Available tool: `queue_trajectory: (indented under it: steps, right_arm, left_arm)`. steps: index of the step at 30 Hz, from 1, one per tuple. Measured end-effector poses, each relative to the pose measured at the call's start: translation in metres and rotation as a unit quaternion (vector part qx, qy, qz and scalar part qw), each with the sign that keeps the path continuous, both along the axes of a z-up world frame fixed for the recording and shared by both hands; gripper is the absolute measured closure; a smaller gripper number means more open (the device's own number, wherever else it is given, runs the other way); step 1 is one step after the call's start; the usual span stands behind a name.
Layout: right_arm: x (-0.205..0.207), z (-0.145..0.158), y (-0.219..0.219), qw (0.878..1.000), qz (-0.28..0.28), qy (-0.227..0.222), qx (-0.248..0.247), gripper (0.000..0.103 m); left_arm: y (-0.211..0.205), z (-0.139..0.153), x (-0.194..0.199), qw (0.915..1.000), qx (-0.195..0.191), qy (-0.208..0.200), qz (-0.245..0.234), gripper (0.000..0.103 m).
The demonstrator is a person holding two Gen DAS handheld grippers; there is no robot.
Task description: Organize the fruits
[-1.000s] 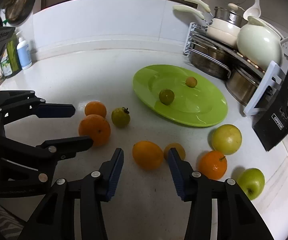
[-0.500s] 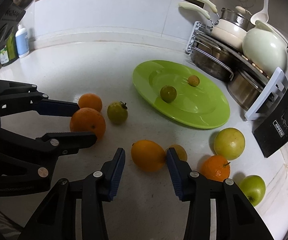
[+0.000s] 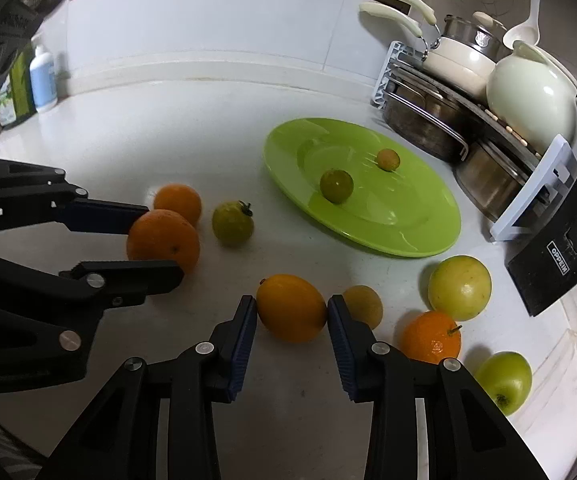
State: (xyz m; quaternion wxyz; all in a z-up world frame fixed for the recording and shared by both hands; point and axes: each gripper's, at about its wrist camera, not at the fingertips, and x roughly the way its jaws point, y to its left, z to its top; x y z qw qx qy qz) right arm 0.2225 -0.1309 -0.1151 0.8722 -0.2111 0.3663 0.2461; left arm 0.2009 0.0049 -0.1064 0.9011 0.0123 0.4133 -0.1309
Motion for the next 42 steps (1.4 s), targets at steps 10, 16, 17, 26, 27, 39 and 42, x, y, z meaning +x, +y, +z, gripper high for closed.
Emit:
queue_trajectory:
  steps: [10, 16, 17, 26, 27, 39, 42]
  right_arm:
    - [-0.007, 0.03, -0.012, 0.997, -0.039, 0.016, 0.063, 0.065]
    - [-0.003, 0.053, -0.024, 0.992, -0.072, 0.01, 0.099, 0.065]
    - [-0.002, 0.055, -0.025, 0.992, -0.077, 0.008, 0.104, 0.065]
    - [0.018, 0.083, -0.027, 0.985, -0.114, -0.025, 0.128, 0.065]
    - [0.022, 0.087, -0.027, 0.984, -0.119, -0.033, 0.128, 0.065]
    - [0.081, 0.106, -0.023, 0.978, -0.142, -0.01, 0.15, 0.065]
    - [0.097, 0.104, -0.02, 0.979, -0.145, 0.0, 0.144, 0.065]
  left_arm:
    - [0.01, 0.027, -0.013, 0.9996, -0.003, -0.027, 0.008, 0.064]
    - [0.011, 0.044, -0.011, 0.9988, 0.001, -0.048, 0.002, 0.064]
    - [0.012, 0.047, -0.009, 0.9987, 0.001, -0.051, 0.002, 0.064]
    - [0.013, 0.076, 0.028, 0.9966, -0.001, -0.082, -0.008, 0.064]
    - [0.012, 0.078, 0.032, 0.9962, 0.002, -0.086, -0.01, 0.064]
    - [0.014, 0.094, 0.097, 0.9973, -0.006, -0.066, -0.031, 0.064]
    - [0.01, 0.092, 0.115, 0.9979, -0.004, -0.054, -0.037, 0.064]
